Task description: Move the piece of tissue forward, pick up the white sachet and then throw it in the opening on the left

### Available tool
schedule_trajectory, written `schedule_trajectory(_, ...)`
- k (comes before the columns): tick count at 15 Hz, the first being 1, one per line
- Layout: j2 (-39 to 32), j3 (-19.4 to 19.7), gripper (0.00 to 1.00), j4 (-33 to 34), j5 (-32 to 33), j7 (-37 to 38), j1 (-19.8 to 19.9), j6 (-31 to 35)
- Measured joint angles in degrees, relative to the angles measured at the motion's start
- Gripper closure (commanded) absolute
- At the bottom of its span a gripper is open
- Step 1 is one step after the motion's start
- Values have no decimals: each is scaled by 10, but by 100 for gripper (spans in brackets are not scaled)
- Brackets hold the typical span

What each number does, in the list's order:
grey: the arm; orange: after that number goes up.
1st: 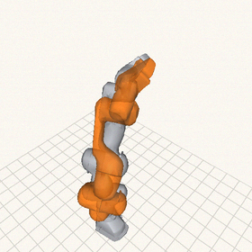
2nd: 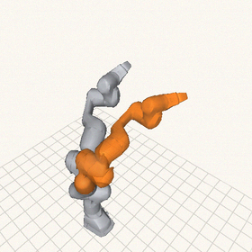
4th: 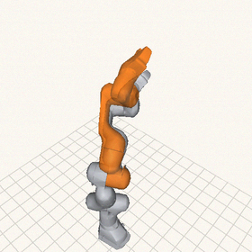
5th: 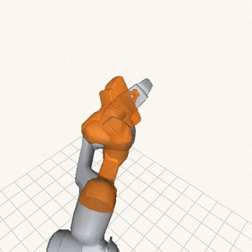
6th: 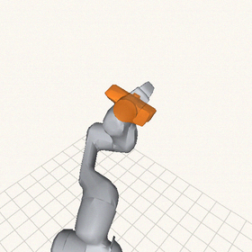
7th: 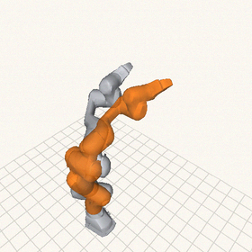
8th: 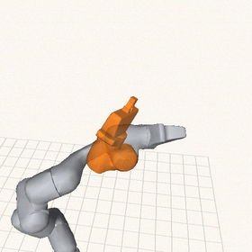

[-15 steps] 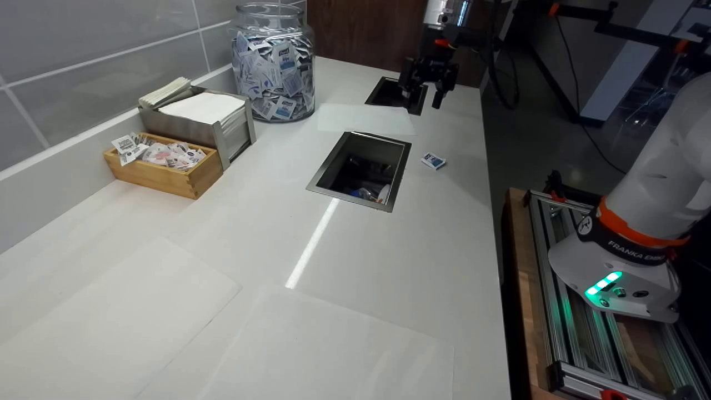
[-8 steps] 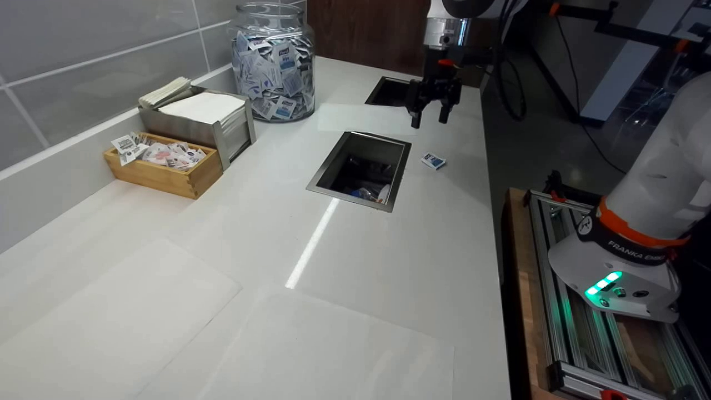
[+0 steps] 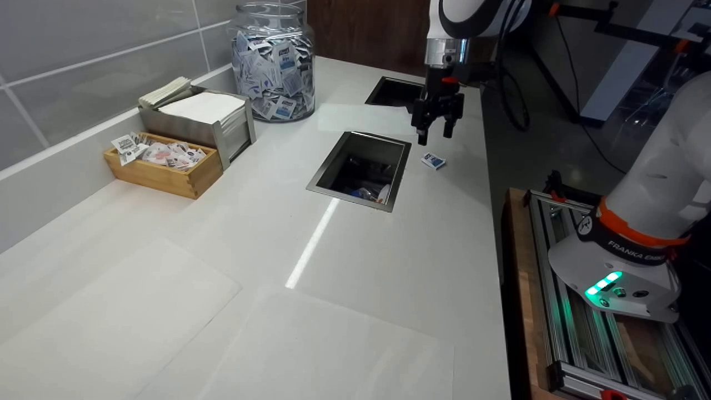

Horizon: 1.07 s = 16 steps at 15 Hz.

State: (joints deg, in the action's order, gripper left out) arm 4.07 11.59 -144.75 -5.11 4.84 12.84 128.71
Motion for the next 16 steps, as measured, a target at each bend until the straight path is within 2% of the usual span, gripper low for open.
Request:
schedule_trajectory(10, -45, 0, 0, 0, -1, -41, 0, 0)
schedule_trajectory(11, -48, 0, 5, 0, -1, -42, 0, 0)
schedule_trajectory(12, -51, 0, 17, 1, -1, -43, 0, 0)
schedule_trajectory(13, -53, 0, 34, 1, -1, -44, 0, 0)
schedule_trajectory(16, -57, 0, 58, 1, -1, -47, 0, 0)
